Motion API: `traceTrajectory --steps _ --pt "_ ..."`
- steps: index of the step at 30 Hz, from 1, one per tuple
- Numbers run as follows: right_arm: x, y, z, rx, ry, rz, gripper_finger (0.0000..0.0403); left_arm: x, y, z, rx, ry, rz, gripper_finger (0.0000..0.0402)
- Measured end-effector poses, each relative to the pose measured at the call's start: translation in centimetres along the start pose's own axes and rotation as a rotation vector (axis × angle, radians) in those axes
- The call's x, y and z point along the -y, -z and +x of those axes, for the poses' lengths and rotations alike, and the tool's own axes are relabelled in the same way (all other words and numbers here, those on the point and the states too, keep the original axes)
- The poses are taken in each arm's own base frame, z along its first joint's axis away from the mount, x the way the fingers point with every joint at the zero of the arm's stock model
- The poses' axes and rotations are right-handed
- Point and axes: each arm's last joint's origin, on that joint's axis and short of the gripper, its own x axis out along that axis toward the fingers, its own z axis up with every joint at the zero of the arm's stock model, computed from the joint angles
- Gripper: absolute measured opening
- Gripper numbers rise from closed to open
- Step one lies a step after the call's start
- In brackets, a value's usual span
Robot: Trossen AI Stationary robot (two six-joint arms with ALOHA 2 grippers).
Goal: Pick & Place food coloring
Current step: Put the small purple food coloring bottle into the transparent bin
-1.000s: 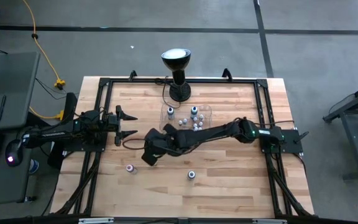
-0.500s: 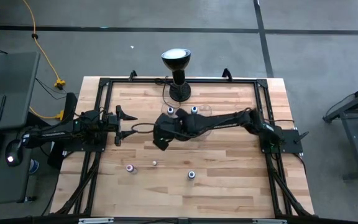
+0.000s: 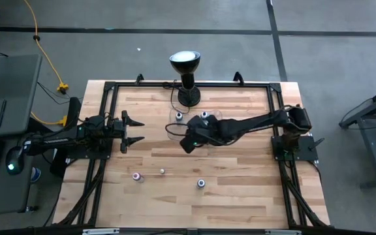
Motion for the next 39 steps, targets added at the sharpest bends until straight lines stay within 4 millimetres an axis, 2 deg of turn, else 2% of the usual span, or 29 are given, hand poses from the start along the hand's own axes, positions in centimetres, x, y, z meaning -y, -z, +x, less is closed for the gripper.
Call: traceTrajectory --steps 5,15,30,39 --pt "1.4 0.2 1.4 -0.007 0.033 -0.039 0.0051 0.0 0.0 0.0 0.000 0.000 0.000 0.0278" --pt "2.9 0.8 3.4 0.024 0.067 0.160 0.0051 0.0 0.0 0.0 0.000 0.000 0.000 0.0278" --pt "2.0 3.3 6.9 -0.053 0.082 0.144 0.0053 0.0 0.0 0.0 0.000 0.000 0.000 0.0278" --pt "2.0 3.4 7.3 -0.048 0.084 0.145 0.0054 0.0 0.0 0.0 0.000 0.000 0.000 0.0278"
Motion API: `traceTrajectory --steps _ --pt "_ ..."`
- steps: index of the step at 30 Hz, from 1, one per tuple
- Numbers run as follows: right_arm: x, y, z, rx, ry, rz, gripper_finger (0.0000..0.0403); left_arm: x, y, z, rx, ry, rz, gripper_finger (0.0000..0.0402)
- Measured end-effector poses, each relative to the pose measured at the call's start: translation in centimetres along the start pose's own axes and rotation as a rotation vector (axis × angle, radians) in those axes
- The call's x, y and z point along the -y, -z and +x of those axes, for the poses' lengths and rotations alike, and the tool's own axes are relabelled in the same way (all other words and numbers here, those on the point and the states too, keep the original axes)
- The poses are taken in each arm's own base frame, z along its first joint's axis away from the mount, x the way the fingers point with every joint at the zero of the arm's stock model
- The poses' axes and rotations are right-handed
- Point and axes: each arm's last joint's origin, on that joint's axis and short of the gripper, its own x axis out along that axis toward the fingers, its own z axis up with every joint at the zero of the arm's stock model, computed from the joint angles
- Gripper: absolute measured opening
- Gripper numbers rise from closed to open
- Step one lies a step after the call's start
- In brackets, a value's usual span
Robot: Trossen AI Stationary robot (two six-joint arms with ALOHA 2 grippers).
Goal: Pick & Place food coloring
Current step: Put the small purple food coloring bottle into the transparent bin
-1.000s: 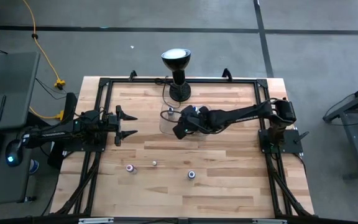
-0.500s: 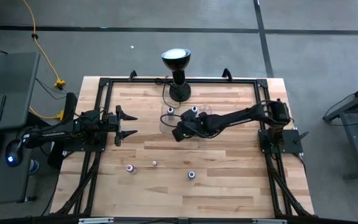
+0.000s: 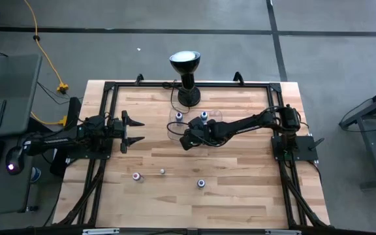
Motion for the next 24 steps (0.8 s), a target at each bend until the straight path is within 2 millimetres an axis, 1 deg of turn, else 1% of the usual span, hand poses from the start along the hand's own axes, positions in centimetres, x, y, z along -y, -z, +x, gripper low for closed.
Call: traceTrajectory --steps 7,13,24 --pt "0.4 -0.1 0.7 -0.011 0.020 0.002 0.0061 0.0 0.0 0.0 0.000 0.000 0.000 0.0278" --pt "0.3 0.1 1.3 -0.021 0.012 0.004 0.0059 0.0 0.0 0.0 0.000 0.000 0.000 0.0278" --pt "0.4 0.0 1.4 -0.012 0.026 -0.002 0.0067 0.0 0.0 0.0 0.000 0.000 0.000 0.0278"
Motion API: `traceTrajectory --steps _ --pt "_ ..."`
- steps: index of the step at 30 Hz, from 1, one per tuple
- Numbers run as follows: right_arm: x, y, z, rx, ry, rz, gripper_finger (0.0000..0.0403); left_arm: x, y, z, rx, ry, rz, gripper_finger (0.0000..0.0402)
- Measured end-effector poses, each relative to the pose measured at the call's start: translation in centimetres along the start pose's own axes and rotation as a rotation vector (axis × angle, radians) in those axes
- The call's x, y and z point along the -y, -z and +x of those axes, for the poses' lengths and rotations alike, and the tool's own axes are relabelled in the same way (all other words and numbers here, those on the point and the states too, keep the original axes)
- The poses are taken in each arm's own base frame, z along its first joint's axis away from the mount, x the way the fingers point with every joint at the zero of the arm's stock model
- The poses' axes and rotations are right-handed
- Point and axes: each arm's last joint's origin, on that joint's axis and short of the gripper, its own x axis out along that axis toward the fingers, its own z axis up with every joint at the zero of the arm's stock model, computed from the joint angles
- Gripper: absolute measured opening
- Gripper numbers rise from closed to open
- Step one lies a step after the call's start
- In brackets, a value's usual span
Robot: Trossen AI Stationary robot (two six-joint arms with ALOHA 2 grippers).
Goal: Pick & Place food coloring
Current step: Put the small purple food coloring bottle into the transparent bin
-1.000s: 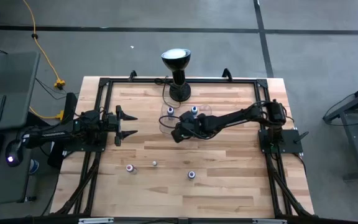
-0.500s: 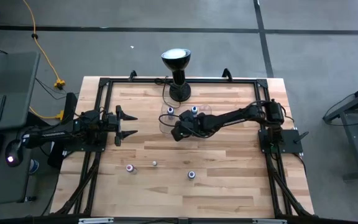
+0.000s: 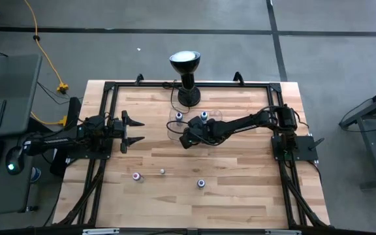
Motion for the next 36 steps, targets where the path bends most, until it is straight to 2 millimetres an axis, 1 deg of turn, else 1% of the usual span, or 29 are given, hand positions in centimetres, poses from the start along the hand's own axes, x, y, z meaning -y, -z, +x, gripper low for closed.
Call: traceTrajectory --steps 17,28,36 --pt "0.05 -0.06 0.00 0.022 0.016 -0.001 0.0071 0.00 0.01 0.00 0.000 0.000 0.000 0.0278" --pt "0.05 -0.07 0.00 0.025 0.018 -0.001 0.0121 0.00 0.00 0.00 0.000 0.000 0.000 0.0278" --pt "0.06 -0.07 0.00 0.025 0.019 -0.001 0.0124 0.00 0.00 0.00 0.000 0.000 0.000 0.0278"
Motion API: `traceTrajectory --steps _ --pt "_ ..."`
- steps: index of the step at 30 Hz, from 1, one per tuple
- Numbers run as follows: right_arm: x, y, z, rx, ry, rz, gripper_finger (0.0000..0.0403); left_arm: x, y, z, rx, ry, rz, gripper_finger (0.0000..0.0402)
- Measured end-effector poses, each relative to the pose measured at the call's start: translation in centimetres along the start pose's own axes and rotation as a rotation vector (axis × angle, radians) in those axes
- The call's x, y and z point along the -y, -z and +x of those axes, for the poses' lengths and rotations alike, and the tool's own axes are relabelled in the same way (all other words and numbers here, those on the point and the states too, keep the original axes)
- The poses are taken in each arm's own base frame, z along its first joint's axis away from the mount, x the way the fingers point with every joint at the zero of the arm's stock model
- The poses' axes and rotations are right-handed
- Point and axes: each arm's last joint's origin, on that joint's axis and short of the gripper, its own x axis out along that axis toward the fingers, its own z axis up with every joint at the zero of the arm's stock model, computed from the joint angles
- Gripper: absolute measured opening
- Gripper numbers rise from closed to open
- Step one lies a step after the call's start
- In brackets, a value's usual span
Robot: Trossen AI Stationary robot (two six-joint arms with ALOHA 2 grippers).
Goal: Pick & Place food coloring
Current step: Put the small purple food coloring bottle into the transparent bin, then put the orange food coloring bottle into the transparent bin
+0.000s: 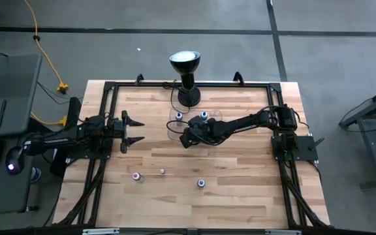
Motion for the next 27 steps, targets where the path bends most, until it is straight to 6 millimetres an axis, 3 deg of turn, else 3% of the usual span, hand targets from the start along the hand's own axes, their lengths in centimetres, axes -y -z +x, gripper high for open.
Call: traceTrajectory --steps 18,27 --pt "0.0 0.0 0.0 0.000 -0.001 -0.001 0.0124 0.0 0.0 0.0 0.000 0.000 0.000 0.0278" --pt "-0.7 -1.1 -0.9 0.018 -0.004 -0.047 0.0124 0.0 0.0 0.0 0.000 0.000 0.000 0.0278"
